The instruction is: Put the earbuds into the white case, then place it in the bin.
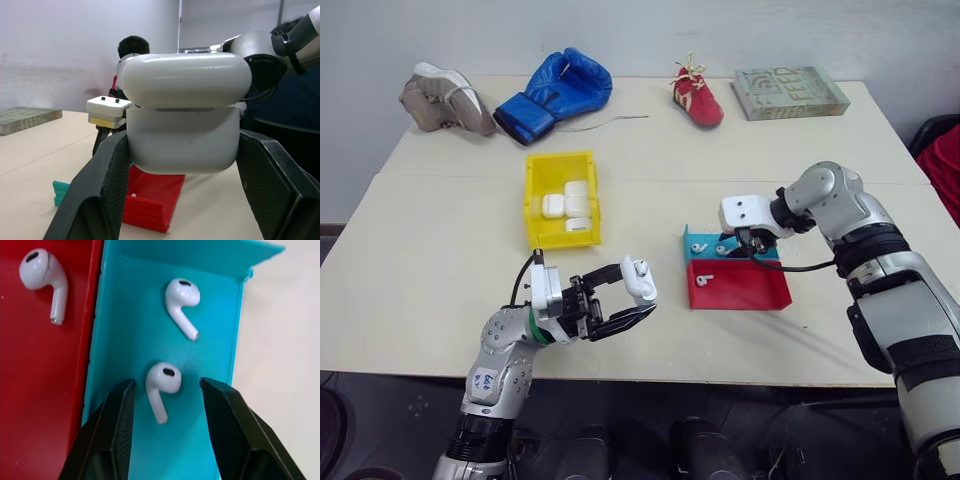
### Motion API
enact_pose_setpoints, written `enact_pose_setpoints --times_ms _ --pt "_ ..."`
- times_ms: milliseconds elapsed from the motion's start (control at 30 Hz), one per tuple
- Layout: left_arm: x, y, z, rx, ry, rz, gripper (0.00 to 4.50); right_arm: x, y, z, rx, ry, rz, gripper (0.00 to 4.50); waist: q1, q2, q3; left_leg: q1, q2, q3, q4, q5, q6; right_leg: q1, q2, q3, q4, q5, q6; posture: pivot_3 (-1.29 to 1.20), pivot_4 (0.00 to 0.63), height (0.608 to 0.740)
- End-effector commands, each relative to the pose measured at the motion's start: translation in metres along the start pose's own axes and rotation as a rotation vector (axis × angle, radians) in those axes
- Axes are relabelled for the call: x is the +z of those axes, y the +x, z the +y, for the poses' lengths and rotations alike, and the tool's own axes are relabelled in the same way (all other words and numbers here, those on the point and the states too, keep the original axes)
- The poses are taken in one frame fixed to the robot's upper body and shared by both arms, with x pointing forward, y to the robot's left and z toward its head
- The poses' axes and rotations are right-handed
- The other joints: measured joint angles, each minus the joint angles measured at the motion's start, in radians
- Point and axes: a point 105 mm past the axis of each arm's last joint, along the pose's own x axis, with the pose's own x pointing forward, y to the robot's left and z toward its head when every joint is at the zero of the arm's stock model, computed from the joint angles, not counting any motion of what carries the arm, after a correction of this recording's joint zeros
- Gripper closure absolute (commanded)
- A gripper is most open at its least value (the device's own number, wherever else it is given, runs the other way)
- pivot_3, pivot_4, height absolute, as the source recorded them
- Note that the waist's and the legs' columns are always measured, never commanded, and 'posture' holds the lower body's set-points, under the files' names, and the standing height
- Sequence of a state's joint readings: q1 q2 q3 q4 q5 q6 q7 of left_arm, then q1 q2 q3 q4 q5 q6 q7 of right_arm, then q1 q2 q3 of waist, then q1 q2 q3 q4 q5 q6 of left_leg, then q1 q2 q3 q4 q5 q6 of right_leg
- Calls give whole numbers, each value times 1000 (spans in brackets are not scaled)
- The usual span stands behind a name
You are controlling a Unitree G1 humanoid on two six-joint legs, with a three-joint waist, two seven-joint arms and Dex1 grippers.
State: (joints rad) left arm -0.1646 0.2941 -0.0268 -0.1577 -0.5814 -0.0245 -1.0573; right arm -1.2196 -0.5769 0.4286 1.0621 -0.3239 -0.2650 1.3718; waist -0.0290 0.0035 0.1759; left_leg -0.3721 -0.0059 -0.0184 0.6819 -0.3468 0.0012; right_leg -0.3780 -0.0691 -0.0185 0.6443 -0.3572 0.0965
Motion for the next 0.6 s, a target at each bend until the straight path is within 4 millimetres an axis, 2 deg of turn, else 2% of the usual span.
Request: enact_pose_setpoints --times_ms 33,400,500,600 --pt "11 2 -1 -17 49 -16 1722 3 -2 -2 7 -11 6 2431 0 0 0 0 0 0 0 0 0 0 0 0 0 0 0 0 150 740" --pt "13 0 0 -12 53 -9 1722 -4 3 2 30 8 30 2431 0 0 0 0 0 0 0 0 0 0 0 0 0 0 0 0 150 740" --pt "13 0 0 -12 54 -8 1722 -4 3 3 35 9 31 3015 0 0 0 1 0 0 0 0 0 1 0 0 0 0 0 0 150 740" --pt "13 1 1 -12 55 -8 1722 -5 4 4 36 10 29 3895 0 0 0 1 0 0 0 0 0 1 0 0 0 0 0 0 150 740"
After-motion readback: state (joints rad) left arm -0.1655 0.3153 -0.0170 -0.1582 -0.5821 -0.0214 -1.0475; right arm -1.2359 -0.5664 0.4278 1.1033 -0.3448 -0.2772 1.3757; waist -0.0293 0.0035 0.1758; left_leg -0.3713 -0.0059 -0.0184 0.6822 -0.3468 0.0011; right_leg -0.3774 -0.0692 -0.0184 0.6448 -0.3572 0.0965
